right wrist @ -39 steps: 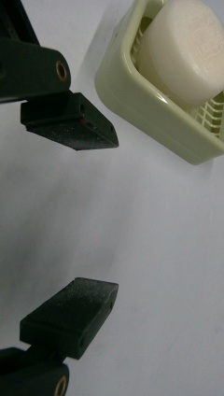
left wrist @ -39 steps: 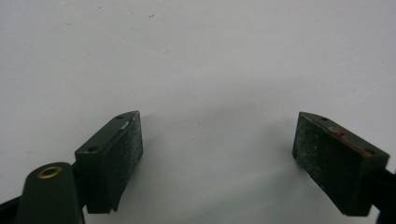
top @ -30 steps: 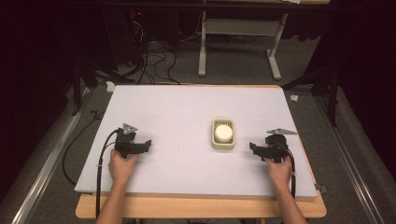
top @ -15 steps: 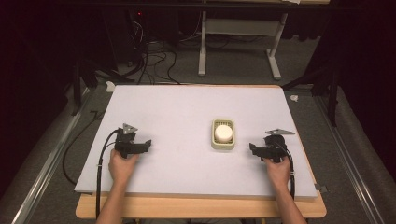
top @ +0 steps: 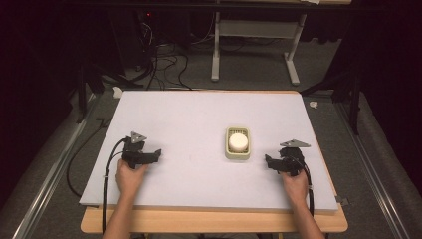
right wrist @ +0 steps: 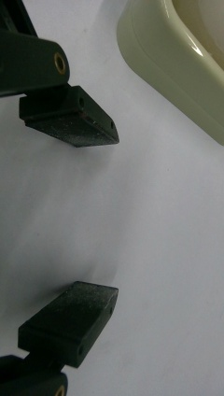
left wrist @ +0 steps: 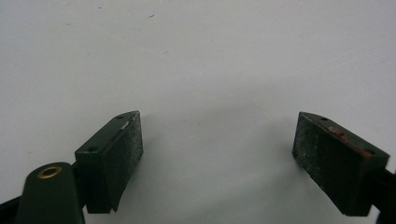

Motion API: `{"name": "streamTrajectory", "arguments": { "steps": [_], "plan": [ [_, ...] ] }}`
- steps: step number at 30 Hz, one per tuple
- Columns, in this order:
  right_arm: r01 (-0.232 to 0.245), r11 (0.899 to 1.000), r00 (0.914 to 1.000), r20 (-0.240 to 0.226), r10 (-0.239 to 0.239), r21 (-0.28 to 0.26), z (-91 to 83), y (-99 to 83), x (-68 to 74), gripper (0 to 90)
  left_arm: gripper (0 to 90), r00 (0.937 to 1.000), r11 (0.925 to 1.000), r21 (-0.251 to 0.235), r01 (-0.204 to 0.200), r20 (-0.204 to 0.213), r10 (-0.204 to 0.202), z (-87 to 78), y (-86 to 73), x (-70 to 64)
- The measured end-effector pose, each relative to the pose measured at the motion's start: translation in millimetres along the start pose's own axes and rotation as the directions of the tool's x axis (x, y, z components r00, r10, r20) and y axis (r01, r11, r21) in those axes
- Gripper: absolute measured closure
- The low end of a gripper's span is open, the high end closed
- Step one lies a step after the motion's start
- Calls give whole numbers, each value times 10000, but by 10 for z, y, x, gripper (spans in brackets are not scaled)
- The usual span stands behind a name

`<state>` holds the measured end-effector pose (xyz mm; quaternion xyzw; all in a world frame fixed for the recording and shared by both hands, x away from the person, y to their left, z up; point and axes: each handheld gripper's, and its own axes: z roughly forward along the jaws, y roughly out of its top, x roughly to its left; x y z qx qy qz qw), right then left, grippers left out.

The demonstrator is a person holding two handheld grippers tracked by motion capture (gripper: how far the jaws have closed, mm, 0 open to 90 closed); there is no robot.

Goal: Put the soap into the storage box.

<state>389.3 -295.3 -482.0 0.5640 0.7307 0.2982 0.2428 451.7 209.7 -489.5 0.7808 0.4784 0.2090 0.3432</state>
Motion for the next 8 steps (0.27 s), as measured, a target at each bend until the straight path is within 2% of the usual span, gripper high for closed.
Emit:
{"name": "streamTrajectory", "arguments": {
  "steps": [8],
  "plan": [
    [-6, 10000, 10000, -31, 6, -57, 3, -6, -5, 229, 167, 10000, 10000, -3, 3, 3, -3, 0, 0, 0]
  ]
}}
